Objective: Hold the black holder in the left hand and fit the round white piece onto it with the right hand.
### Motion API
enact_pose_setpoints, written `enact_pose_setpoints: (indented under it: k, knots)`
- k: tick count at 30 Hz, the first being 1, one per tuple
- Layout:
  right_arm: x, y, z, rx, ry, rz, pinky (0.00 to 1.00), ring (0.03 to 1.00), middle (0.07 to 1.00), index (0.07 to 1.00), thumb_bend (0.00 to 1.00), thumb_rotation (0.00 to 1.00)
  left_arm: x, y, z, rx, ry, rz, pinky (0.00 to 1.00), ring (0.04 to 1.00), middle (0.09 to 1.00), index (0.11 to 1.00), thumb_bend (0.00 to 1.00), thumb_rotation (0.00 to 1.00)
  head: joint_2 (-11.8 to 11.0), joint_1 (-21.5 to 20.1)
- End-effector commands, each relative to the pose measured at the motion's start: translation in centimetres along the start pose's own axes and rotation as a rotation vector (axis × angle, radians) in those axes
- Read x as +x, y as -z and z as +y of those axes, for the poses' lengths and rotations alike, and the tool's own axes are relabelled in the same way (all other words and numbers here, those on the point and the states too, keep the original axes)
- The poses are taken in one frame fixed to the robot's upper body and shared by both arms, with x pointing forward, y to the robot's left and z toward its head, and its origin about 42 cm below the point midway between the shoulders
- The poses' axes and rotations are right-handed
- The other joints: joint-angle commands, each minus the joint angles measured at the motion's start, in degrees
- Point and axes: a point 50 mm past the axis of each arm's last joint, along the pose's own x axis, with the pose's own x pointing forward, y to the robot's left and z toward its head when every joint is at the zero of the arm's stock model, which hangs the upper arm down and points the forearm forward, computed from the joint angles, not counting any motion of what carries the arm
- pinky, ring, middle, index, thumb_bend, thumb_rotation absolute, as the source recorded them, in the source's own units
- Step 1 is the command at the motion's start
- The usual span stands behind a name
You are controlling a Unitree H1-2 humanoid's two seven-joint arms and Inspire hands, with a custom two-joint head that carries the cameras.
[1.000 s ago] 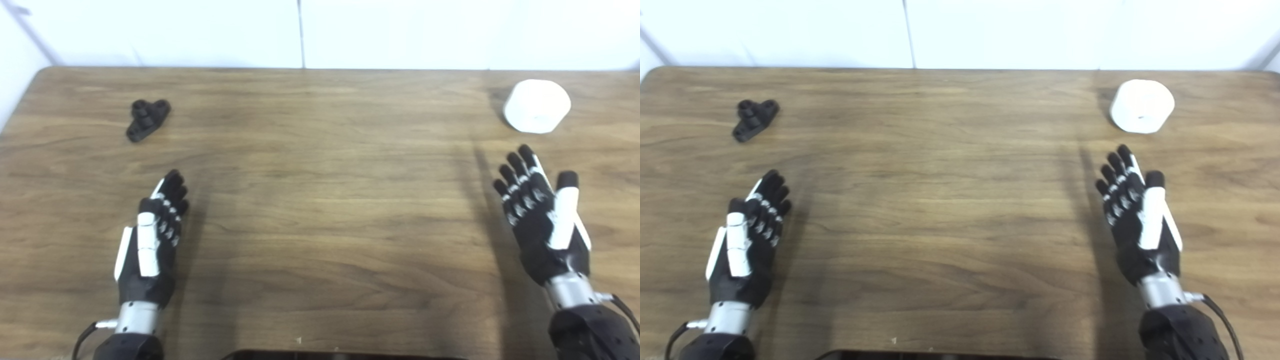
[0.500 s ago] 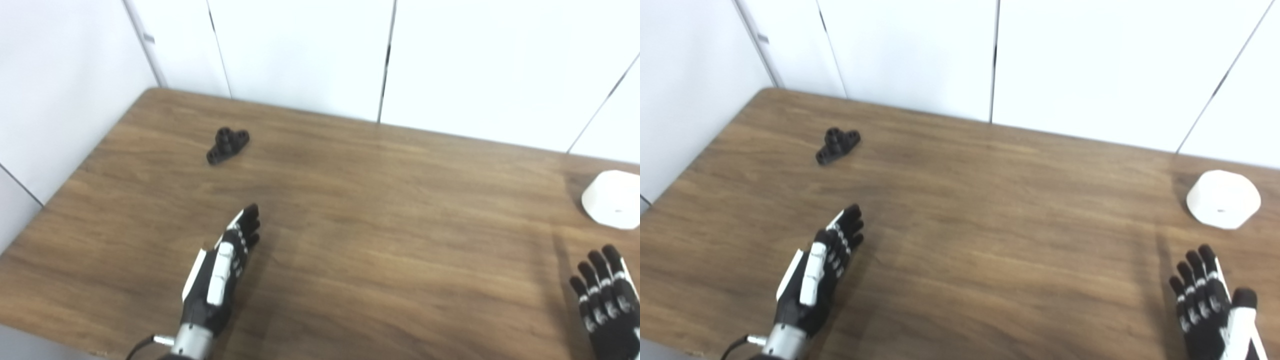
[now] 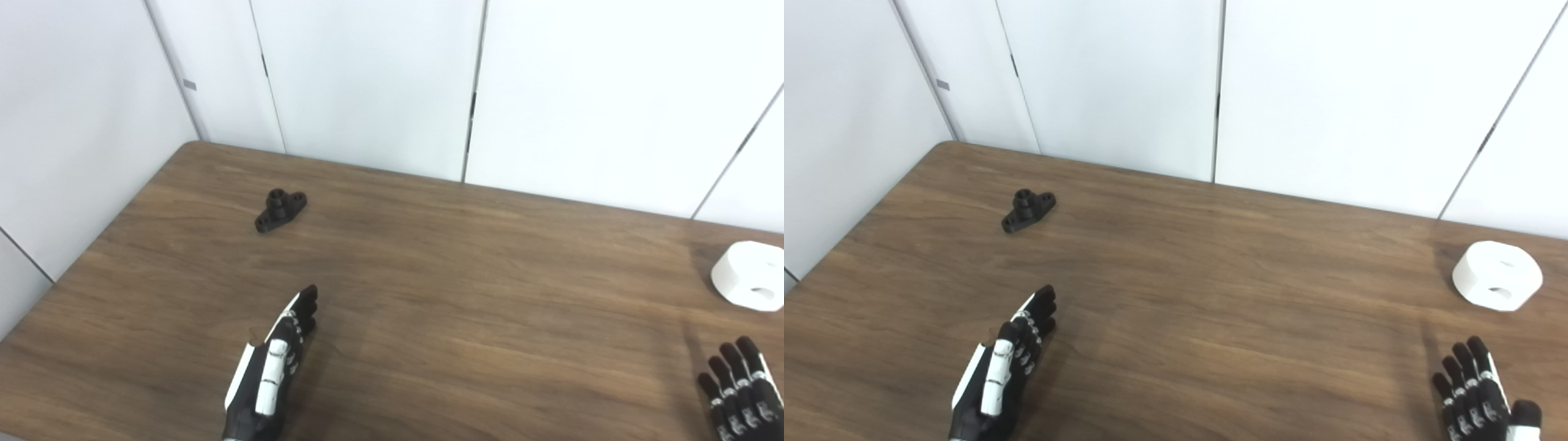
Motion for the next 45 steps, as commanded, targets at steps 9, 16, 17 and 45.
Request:
enact_pose_setpoints:
  k: [9, 16, 17, 45]
  knots:
    - [-3.7, 1.4, -1.6, -0.020, 0.004, 0.083, 1.00, 1.000, 1.000, 1.000, 0.74, 1.00, -1.2, 1.1, -1.9, 0.012, -0.030, 0.045, 1.00, 0.996, 0.984, 0.963, 0.59, 0.91, 0.4, 0.1]
    - [-3.8, 1.2, -1.8, -0.028, 0.005, 0.075, 1.00, 1.000, 1.000, 1.000, 0.75, 1.00, -0.5, 0.2, -1.7, 0.094, -0.024, 0.018, 0.97, 0.991, 0.987, 0.969, 0.64, 0.59, 0.9, 0.7]
    - [-3.8, 1.2, -1.8, -0.027, 0.007, 0.074, 1.00, 1.000, 1.000, 1.000, 0.75, 1.00, -0.4, 0.0, -1.6, 0.096, -0.025, 0.010, 0.97, 0.991, 0.988, 0.972, 0.64, 0.56, 0.9, 0.7]
    - [-3.4, 1.8, -2.4, -0.050, 0.015, 0.091, 1.00, 1.000, 1.000, 1.000, 0.69, 1.00, 9.2, -7.2, 5.4, 0.522, -0.242, -0.084, 0.90, 0.957, 0.973, 0.939, 0.78, 0.40, 0.3, -0.4]
